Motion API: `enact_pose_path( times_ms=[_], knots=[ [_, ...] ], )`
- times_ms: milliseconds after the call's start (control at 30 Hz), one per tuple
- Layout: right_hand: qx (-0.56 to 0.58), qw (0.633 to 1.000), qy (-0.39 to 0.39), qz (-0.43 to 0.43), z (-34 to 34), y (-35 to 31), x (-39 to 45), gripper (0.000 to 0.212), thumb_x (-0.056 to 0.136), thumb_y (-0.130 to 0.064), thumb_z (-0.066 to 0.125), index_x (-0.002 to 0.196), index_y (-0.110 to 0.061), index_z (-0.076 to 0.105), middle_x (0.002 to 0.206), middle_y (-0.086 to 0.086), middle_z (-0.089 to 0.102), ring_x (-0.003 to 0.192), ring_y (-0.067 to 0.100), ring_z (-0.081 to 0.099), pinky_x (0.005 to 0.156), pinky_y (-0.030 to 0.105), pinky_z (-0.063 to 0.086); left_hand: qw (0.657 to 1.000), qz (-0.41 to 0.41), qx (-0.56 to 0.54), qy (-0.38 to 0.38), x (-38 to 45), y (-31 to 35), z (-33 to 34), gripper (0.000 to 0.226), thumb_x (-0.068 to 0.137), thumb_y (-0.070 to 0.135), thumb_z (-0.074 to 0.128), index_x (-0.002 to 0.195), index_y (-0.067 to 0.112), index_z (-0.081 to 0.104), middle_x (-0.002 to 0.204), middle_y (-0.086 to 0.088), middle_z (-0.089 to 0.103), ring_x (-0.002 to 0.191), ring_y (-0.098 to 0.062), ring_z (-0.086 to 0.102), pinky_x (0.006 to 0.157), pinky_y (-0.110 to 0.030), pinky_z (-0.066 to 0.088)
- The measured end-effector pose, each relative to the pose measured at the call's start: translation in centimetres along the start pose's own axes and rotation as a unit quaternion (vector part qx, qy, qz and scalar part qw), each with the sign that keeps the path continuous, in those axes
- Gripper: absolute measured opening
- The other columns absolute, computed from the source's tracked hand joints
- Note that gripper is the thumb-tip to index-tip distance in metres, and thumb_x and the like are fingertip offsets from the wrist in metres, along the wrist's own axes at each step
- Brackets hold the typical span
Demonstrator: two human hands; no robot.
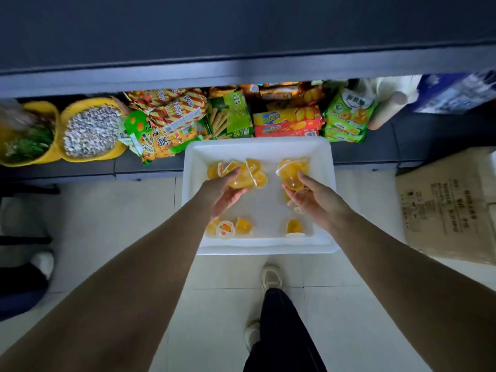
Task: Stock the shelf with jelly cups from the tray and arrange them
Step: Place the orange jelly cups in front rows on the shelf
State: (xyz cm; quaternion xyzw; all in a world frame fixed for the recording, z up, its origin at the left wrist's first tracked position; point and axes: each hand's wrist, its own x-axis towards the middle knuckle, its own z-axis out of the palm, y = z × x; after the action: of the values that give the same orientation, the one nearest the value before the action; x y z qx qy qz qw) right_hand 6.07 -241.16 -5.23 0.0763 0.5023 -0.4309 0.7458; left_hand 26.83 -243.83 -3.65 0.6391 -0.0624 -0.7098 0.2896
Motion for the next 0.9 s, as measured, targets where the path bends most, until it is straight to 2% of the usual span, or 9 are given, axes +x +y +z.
enact_pose_path(
  times_ms=[67, 100, 200, 333, 433, 567, 667, 767, 900],
  knots=[
    [-0.001, 1.0, -0.021, -0.022, 1.4, -1.0, -3.5, 0.02, 0.089, -0.011, 0.062, 0.104, 0.0, 0.059, 0.097, 0.012, 0.064, 0.102, 0.022, 0.062, 0.078, 0.028, 0.058, 1.0, 0.018, 0.01, -0.012, -3.7, 0.7, 0.3, 0.039, 0.085, 0.031, 0.066, 0.113, 0.007, 0.055, 0.088, -0.015, 0.063, 0.056, -0.011, 0.064, 0.046, -0.012, 0.048],
    [0.0, 0.999, -0.036, -0.037, 2.3, -1.6, -5.8, 0.016, 0.089, -0.01, 0.061, 0.101, 0.0, 0.06, 0.098, 0.012, 0.065, 0.103, 0.022, 0.062, 0.078, 0.029, 0.058, 0.999, 0.032, 0.011, -0.02, -6.0, 1.3, 0.4, 0.042, 0.085, 0.033, 0.066, 0.115, 0.005, 0.055, 0.086, -0.013, 0.063, 0.056, -0.009, 0.062, 0.047, -0.012, 0.047],
    [0.002, 0.995, -0.067, -0.073, 4.7, -3.4, -11.0, 0.01, 0.09, -0.007, 0.058, 0.098, 0.0, 0.06, 0.099, 0.014, 0.067, 0.098, 0.024, 0.065, 0.082, 0.032, 0.057, 0.996, 0.045, -0.014, -0.071, -11.3, 2.4, 1.2, 0.038, 0.088, 0.029, 0.062, 0.115, 0.003, 0.053, 0.09, -0.012, 0.062, 0.069, -0.006, 0.064, 0.051, -0.014, 0.05],
    [-0.02, 0.985, -0.109, -0.135, 8.3, -6.7, -19.5, 0.005, 0.089, 0.001, 0.056, 0.088, -0.003, 0.058, 0.099, 0.014, 0.065, 0.102, 0.026, 0.063, 0.088, 0.033, 0.054, 0.981, 0.096, -0.023, -0.165, -20.1, 4.9, 3.0, 0.02, 0.091, 0.01, 0.056, 0.107, -0.001, 0.055, 0.096, -0.016, 0.066, 0.091, -0.018, 0.066, 0.082, -0.028, 0.054],
    [-0.091, 0.964, -0.145, -0.202, 10.4, -9.5, -25.9, 0.012, 0.088, 0.005, 0.053, 0.086, -0.004, 0.059, 0.083, 0.007, 0.066, 0.09, 0.018, 0.059, 0.102, 0.03, 0.044, 0.962, 0.147, 0.012, -0.229, -26.0, 7.1, 5.4, 0.006, 0.09, 0.003, 0.054, 0.093, 0.002, 0.059, 0.099, -0.016, 0.068, 0.092, -0.022, 0.068, 0.08, -0.03, 0.056],
    [-0.149, 0.932, -0.147, -0.296, 12.7, -13.4, -33.9, 0.016, 0.086, 0.006, 0.055, 0.088, -0.008, 0.061, 0.075, 0.003, 0.064, 0.066, 0.01, 0.058, 0.074, 0.022, 0.037, 0.938, 0.202, 0.06, -0.275, -32.4, 10.0, 9.7, 0.014, 0.091, 0.0, 0.051, 0.097, 0.005, 0.061, 0.1, -0.011, 0.07, 0.098, -0.02, 0.066, 0.086, -0.028, 0.05],
    [-0.176, 0.904, -0.152, -0.359, 14.1, -16.5, -39.2, 0.018, 0.085, 0.007, 0.055, 0.09, -0.009, 0.062, 0.077, 0.001, 0.061, 0.067, 0.01, 0.052, 0.069, 0.021, 0.034, 0.92, 0.258, 0.086, -0.281, -37.1, 12.1, 13.3, 0.015, 0.09, -0.001, 0.052, 0.098, 0.007, 0.062, 0.096, -0.008, 0.071, 0.1, -0.02, 0.063, 0.086, -0.026, 0.048],
    [-0.177, 0.878, -0.154, -0.417, 15.3, -19.9, -43.8, 0.02, 0.085, 0.008, 0.058, 0.092, -0.01, 0.062, 0.074, -0.003, 0.065, 0.067, 0.006, 0.059, 0.075, 0.019, 0.04, 0.896, 0.34, 0.124, -0.259, -41.2, 14.4, 17.1, 0.018, 0.088, -0.002, 0.056, 0.101, 0.009, 0.06, 0.094, -0.006, 0.068, 0.092, -0.015, 0.063, 0.081, -0.022, 0.048],
    [-0.182, 0.845, -0.121, -0.488, 16.5, -24.8, -48.1, 0.023, 0.083, 0.007, 0.063, 0.101, -0.007, 0.061, 0.091, 0.001, 0.067, 0.086, 0.011, 0.064, 0.081, 0.02, 0.047, 0.852, 0.454, 0.178, -0.191, -45.5, 17.6, 22.7, 0.024, 0.082, -0.008, 0.059, 0.097, 0.011, 0.062, 0.08, 0.0, 0.061, 0.074, -0.01, 0.054, 0.069, -0.018, 0.042]
  ],
)
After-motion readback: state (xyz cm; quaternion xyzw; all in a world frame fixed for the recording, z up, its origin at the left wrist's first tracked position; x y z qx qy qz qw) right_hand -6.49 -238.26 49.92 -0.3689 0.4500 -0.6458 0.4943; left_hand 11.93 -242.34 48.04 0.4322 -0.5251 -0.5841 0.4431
